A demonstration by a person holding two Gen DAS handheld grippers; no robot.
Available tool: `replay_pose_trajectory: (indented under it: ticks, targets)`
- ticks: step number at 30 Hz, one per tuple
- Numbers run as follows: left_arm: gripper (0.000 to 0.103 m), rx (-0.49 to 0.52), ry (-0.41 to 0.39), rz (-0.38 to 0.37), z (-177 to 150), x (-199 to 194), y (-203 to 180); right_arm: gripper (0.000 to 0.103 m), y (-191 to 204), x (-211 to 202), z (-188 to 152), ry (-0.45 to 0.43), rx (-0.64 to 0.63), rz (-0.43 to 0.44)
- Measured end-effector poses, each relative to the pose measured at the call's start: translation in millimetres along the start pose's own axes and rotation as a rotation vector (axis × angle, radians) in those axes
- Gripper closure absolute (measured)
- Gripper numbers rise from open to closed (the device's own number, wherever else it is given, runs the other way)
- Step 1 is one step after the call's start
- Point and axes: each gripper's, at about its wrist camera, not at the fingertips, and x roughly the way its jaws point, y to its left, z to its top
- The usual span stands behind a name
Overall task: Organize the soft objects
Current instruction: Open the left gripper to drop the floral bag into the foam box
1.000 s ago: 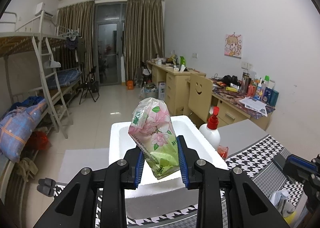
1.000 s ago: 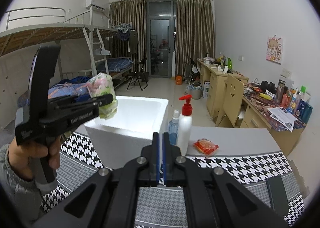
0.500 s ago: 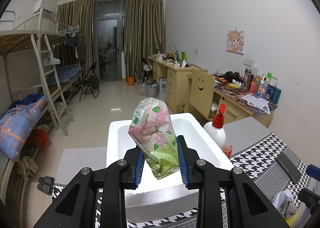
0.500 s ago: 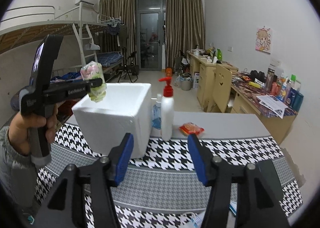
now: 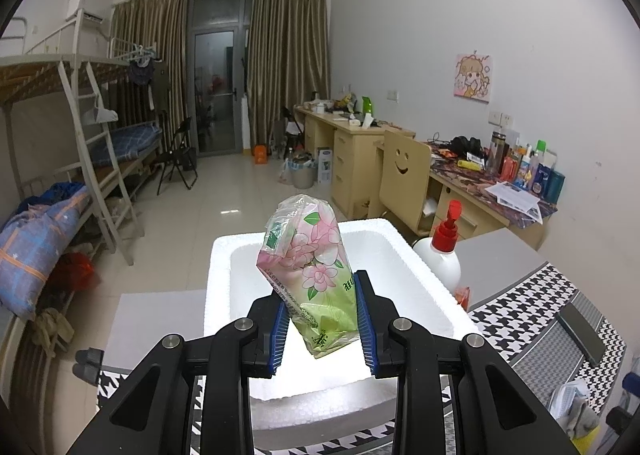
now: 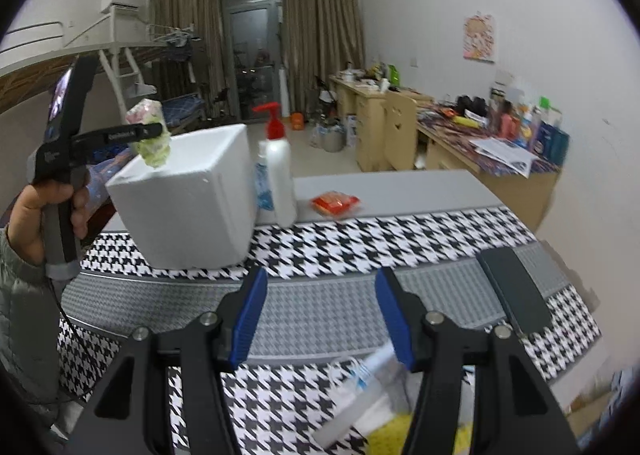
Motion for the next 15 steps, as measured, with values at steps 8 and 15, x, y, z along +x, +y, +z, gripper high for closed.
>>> replay_pose_trajectory:
  ticks: [8,15]
  targets:
    - [0.071,0.000,0.013,-0.002,-3.5,6.2,1.3,0.042,-15.8,1.8,-32.2,0.073,0.077,-0.057]
    - [0.071,0.004,0.024,-0.004,-5.0,8.4,-0.8,0.042,-16.4,11.0,-57.1,0.153,0.113,-0.077]
